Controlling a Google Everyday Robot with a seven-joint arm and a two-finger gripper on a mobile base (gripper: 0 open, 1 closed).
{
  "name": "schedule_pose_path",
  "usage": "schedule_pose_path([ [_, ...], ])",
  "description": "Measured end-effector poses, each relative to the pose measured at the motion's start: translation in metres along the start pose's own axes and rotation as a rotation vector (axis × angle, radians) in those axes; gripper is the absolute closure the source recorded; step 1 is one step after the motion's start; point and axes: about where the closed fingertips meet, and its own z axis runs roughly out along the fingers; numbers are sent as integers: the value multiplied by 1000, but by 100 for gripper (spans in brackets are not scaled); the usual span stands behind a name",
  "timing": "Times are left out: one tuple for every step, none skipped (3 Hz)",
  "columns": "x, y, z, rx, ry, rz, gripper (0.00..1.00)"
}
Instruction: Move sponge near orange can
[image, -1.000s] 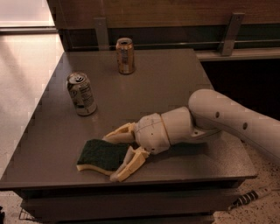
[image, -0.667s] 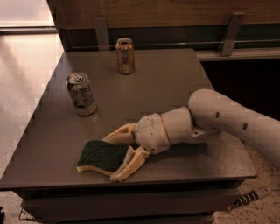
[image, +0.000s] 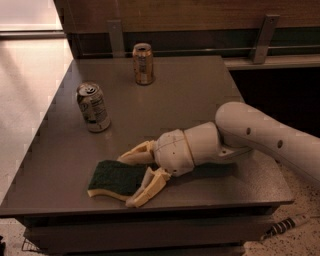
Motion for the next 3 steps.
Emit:
schedule_pose_path([
  [0, 0, 0, 0, 0, 0, 100],
  [0, 0, 0, 0, 0, 0, 100],
  [0, 0, 0, 0, 0, 0, 100],
])
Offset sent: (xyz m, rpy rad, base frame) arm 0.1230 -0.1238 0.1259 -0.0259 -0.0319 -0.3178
